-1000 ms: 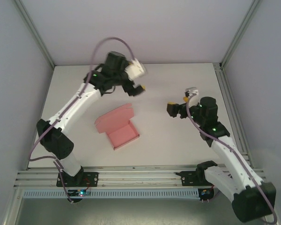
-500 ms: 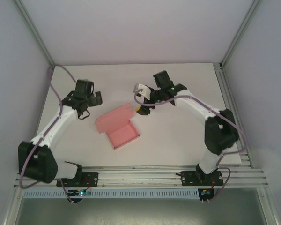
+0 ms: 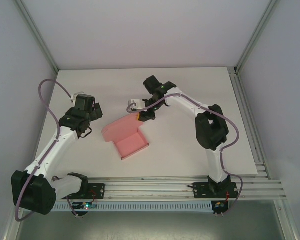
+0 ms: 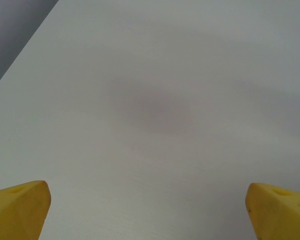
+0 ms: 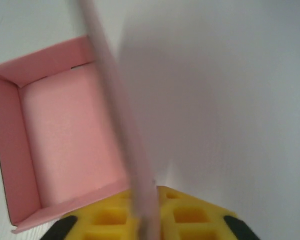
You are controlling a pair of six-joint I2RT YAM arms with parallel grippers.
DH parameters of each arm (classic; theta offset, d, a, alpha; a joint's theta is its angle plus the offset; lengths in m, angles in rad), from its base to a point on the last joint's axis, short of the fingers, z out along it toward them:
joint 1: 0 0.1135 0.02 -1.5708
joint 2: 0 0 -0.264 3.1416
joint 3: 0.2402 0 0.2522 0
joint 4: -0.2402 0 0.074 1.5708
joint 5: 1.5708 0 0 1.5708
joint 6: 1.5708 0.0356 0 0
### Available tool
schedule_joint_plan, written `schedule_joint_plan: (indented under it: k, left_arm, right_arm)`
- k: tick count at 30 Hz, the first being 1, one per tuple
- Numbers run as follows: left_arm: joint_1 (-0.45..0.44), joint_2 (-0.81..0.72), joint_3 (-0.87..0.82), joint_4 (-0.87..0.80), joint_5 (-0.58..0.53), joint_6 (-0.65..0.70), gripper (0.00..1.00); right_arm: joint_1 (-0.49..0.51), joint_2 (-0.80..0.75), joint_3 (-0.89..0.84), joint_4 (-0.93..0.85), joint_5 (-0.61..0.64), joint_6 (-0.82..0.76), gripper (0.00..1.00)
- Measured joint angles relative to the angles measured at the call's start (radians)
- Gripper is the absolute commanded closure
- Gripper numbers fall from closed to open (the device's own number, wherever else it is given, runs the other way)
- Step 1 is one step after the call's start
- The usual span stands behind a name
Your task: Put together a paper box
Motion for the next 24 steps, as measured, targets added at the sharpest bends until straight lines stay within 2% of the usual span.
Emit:
schedule_joint_plan:
  k: [3, 7, 13, 19, 21, 24]
  left_arm:
    - [0.0, -0.009, 0.003, 0.017, 0.053, 0.019, 0.0]
    - [0.0, -0.005, 0.018, 0.076, 0.208, 0.126, 0.0]
    - [0.0, 0.04, 0.02, 0.174, 0.533, 0.359, 0.0]
    - [0.0, 0.088, 0.019, 0.206, 0.908, 0.628, 0.02]
    - [0.0, 0.153, 0.023, 0.208, 0.995, 0.691, 0.12]
    - [0.0, 0.305, 0.084, 0.191, 1.075, 0.735, 0.33]
  right_arm:
    - [-0.002, -0.026, -0.026, 0.003, 0.008, -0.007, 1.0]
    - [-0.028, -0.14, -0.166, 0.042, 0.027, 0.01, 1.0]
    - [-0.183, -0.305, -0.344, 0.087, 0.018, 0.051, 1.0]
    - [-0.314, -0.332, -0.416, 0.104, -0.037, 0.073, 1.0]
    - [-0.323, -0.332, -0.426, 0.101, -0.059, 0.072, 1.0]
    - [-0.321, -0.327, -0.426, 0.101, -0.08, 0.072, 1.0]
